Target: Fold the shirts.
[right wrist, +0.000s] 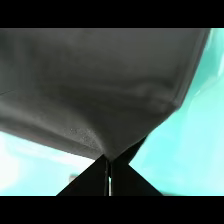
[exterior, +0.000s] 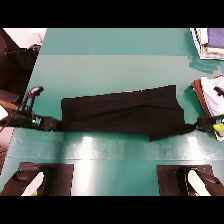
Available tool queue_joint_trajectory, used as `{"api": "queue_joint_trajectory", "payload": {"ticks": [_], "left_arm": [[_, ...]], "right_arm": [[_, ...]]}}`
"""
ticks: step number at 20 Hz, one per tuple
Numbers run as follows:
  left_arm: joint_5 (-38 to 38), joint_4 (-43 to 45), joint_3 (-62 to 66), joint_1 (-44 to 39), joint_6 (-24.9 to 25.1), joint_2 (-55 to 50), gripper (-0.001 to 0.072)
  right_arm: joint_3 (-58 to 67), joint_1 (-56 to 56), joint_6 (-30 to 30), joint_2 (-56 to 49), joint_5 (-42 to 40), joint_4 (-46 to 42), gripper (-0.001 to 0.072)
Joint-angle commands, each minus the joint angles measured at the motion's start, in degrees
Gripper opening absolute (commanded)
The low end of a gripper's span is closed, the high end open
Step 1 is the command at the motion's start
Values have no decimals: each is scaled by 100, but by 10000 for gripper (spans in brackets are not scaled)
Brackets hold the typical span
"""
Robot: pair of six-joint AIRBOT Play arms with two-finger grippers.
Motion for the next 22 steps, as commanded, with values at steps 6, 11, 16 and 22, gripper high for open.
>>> {"api": "queue_joint_trajectory", "payload": {"ticks": [6, 11, 16, 22], "left_arm": [[1255, -103, 1244, 2, -37, -2326, 26], [1945, -127, 1460, 2, -57, -2986, 26], [2297, -210, 1460, 2, -352, -2990, 28], [1917, -155, 1862, 68, -350, -2988, 711]], "right_arm": [[2070, 772, -68, -2616, -1152, 9, 14], [3276, 964, -68, -3888, -1342, 546, 15], [4256, 966, -68, -4942, -1340, 1261, 16], [4959, 745, -76, -5355, -1029, 1460, 690]]}}
